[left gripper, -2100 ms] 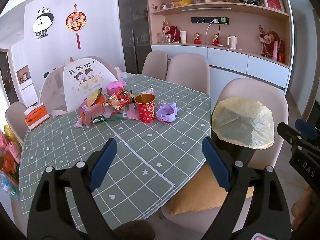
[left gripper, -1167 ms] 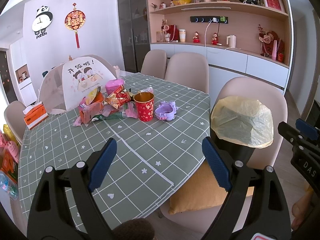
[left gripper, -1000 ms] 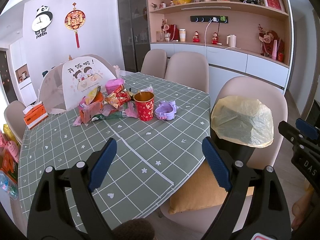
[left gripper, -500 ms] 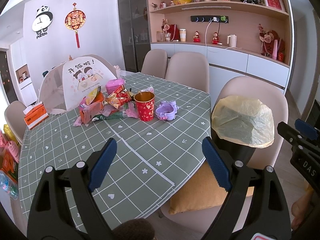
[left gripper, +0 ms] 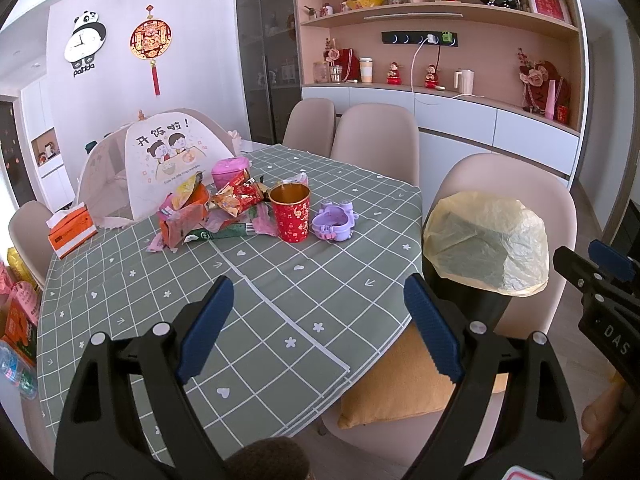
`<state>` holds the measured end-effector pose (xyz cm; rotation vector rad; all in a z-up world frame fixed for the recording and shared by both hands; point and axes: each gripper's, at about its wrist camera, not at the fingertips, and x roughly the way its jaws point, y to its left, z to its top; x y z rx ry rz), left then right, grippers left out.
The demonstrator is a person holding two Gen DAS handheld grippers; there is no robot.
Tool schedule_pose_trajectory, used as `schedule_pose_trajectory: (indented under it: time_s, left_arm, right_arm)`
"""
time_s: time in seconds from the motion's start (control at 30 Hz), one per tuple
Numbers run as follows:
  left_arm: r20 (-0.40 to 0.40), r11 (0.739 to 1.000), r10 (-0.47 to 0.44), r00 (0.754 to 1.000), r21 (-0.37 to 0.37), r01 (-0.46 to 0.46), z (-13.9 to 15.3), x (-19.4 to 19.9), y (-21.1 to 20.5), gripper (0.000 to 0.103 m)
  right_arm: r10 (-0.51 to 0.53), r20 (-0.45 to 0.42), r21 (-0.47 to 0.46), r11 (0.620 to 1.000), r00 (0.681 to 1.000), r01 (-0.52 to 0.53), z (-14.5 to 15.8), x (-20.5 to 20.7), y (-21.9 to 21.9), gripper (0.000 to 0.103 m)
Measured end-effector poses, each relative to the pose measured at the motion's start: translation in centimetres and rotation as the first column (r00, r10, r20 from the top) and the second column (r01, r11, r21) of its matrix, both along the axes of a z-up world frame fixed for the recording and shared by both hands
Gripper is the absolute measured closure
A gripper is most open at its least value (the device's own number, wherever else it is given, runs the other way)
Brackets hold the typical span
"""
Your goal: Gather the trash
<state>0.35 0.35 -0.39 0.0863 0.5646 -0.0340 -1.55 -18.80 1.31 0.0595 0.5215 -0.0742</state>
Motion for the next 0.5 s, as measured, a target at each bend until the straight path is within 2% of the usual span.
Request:
schedule_pose_trajectory:
  time_s: [0.5]
  left_arm:
    - [0.001,1.000,0.002,1.000,-0.002,-0.002,0.07,-0.04,0.14,0.020]
  right_arm:
    - [0.002,-0.003,0.003,1.000,1.000,-0.002,-0.23,-0.07,-0.02,0.046]
